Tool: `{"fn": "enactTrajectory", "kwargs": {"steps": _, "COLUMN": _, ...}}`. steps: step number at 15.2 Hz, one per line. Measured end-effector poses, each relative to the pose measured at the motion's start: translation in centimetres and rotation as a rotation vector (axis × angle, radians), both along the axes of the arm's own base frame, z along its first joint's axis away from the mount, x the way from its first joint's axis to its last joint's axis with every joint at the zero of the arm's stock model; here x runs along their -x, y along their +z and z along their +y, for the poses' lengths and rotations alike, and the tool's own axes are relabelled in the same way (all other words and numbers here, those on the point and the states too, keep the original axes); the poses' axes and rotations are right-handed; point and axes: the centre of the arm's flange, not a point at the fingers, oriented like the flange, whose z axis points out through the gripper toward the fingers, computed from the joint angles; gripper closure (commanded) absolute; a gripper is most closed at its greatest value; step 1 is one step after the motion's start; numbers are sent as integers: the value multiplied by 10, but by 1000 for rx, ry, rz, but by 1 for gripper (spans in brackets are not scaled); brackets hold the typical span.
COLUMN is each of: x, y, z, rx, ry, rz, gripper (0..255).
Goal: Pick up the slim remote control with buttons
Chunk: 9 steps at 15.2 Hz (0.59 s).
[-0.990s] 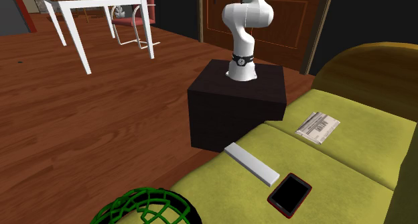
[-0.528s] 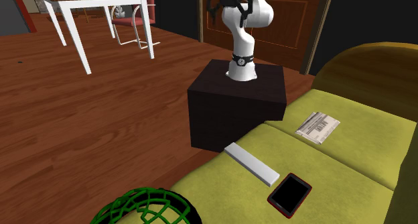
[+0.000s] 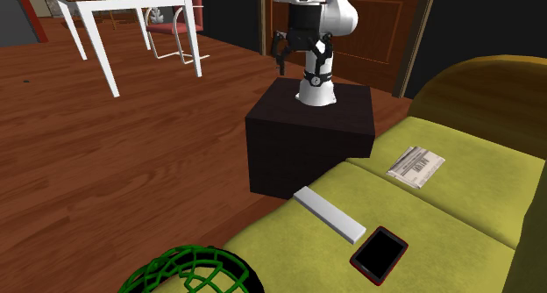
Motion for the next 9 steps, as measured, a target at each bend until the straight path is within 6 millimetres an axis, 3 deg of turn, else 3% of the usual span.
{"fn": "enactTrajectory", "kwargs": {"steps": 9, "x": -63, "y": -97, "z": 31, "rx": -12, "ry": 149, "rz": 18, "gripper": 0}}
